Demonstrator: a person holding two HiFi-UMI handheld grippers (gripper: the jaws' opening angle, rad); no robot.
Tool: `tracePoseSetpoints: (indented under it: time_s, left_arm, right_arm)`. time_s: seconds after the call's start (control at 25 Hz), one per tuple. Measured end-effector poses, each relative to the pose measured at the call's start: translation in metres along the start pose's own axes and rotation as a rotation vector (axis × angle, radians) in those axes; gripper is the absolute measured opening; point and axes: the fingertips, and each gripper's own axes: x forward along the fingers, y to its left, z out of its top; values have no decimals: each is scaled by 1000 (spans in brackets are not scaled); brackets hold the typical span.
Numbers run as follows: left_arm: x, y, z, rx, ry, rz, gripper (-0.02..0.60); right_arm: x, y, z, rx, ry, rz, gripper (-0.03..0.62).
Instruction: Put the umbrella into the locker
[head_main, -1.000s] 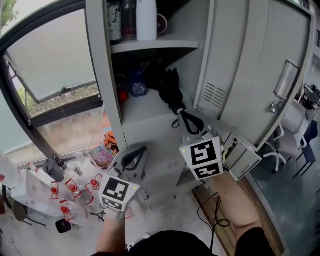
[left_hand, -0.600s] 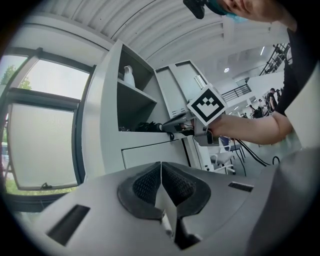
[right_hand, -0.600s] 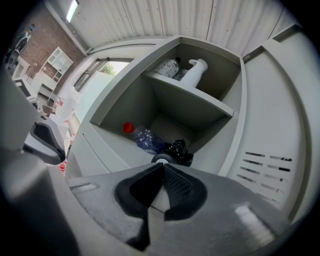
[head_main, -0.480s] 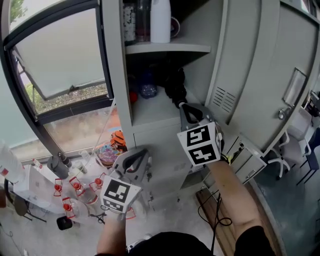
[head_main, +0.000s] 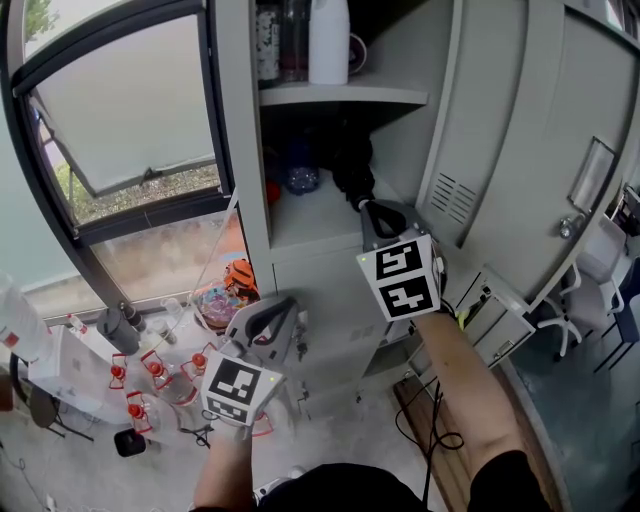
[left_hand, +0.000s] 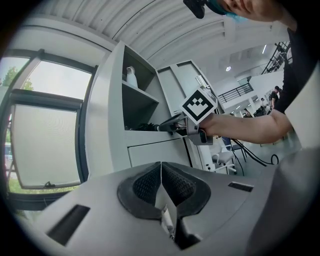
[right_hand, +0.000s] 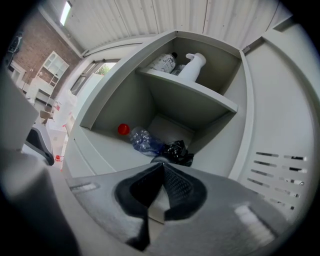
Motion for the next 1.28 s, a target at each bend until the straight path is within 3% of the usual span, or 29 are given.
tracePoseSetpoints:
  time_s: [0.2, 0.64, 0.92, 1.16, 1.28]
  left_arm:
    - [-1, -3, -1, 2, 5, -7, 14]
    - [7, -18, -13, -16, 28, -43, 15]
    - [9, -48, -27, -36, 30, -101, 15]
    - [-3, -75, -47, -149, 9, -110, 14]
    - [-10, -86, -66, -158, 2, -127, 14]
  right_arm:
    - [-12, 2, 0, -13, -62, -38, 0]
    - [-61, 22, -26, 82, -118, -2, 0]
    - [-96, 42, -70, 175, -107, 26, 0]
    - [-120, 73, -124, 244, -71, 63, 0]
    - [-130, 88, -157, 291, -26, 81, -2]
